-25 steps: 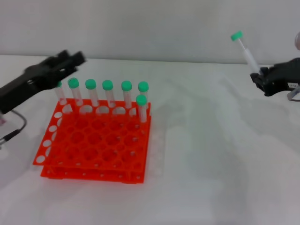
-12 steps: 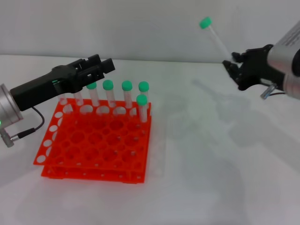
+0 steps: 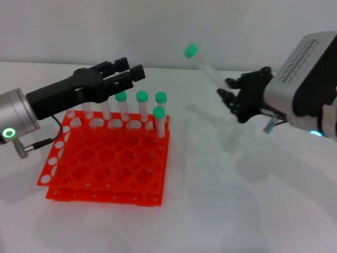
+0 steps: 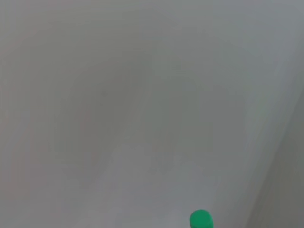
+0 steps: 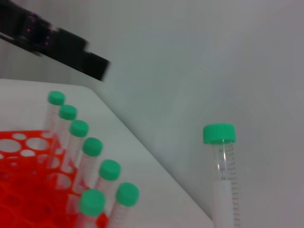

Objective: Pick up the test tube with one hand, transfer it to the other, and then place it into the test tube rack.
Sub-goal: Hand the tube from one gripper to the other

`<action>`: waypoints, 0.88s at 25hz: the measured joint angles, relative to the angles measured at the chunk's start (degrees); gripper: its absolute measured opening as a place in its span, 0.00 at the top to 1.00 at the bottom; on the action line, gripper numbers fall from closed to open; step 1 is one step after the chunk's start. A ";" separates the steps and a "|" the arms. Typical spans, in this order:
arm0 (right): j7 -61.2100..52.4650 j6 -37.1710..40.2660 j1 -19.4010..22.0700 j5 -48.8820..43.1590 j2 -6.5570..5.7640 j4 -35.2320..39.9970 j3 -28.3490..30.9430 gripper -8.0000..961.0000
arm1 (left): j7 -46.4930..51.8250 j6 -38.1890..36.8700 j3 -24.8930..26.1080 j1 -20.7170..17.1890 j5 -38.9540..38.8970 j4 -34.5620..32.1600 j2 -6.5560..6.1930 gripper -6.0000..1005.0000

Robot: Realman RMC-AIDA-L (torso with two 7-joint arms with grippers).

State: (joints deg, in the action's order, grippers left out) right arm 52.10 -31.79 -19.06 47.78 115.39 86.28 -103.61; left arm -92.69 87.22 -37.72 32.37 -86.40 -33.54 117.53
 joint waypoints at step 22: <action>-1.35 -0.91 -2.16 -0.27 0.19 2.92 -5.55 0.79 | -0.76 -4.61 -5.15 3.64 1.38 0.18 1.45 0.37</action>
State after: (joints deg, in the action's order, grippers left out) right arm 50.76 -32.69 -21.22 47.51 115.58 89.21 -109.16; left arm -93.45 82.61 -42.86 36.01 -85.02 -33.36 118.98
